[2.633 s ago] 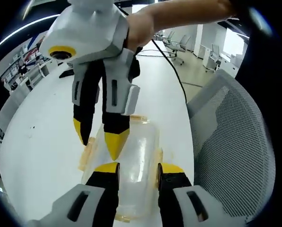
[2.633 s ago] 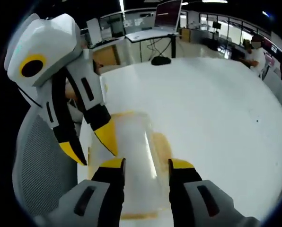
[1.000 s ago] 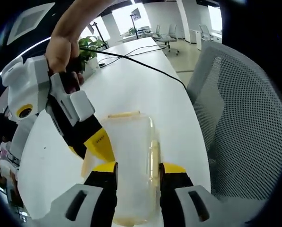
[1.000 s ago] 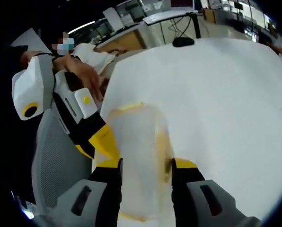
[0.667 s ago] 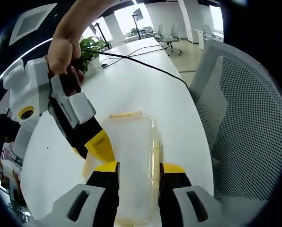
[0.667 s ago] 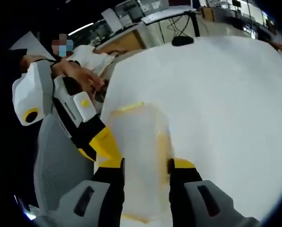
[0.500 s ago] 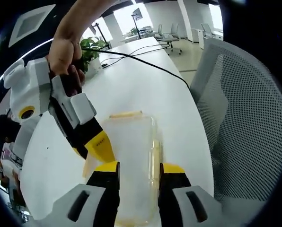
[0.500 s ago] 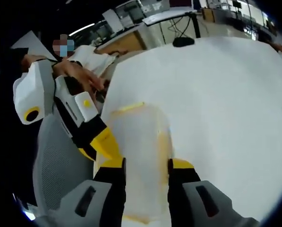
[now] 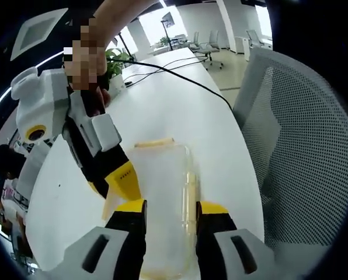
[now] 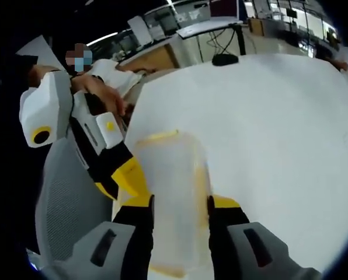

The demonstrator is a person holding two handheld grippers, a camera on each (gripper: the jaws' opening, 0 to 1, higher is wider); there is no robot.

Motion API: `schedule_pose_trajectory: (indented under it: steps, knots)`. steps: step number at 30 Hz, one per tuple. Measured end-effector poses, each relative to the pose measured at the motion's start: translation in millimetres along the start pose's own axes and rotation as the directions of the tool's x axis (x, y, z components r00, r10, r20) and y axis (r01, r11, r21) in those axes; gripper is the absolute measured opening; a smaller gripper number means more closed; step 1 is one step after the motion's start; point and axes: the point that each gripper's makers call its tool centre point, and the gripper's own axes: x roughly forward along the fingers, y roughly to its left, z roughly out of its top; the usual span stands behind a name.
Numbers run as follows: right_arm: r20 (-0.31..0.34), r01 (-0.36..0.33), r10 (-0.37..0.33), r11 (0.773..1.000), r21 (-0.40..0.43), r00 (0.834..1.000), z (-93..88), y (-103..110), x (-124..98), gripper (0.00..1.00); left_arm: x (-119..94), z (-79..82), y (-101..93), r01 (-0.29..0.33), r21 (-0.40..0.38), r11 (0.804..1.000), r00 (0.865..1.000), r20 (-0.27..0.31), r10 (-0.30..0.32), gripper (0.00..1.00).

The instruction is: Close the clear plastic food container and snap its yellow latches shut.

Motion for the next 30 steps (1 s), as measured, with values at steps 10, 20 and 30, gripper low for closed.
schedule_pose_trajectory:
  steps: [10, 20, 30]
  knots:
    - [-0.002, 0.034, -0.034, 0.999, -0.021, 0.999, 1.1, 0, -1, 0.34, 1, 2.0, -0.2, -0.011, -0.005, 1.0, 1.0, 0.012, 0.012, 0.27]
    - [0.006, 0.117, -0.117, 0.993, 0.001, 0.993, 1.3, -6, -7, 0.35, 0, 1.2, -0.7, -0.012, -0.035, 0.999, 1.0, -0.003, 0.012, 0.31]
    - [0.08, 0.189, -0.194, 0.98, 0.064, 0.978, 2.6, -4, -28, 0.39, -16, -2.7, 1.9, -0.025, -0.101, 0.995, 1.0, 0.005, 0.025, 0.34]
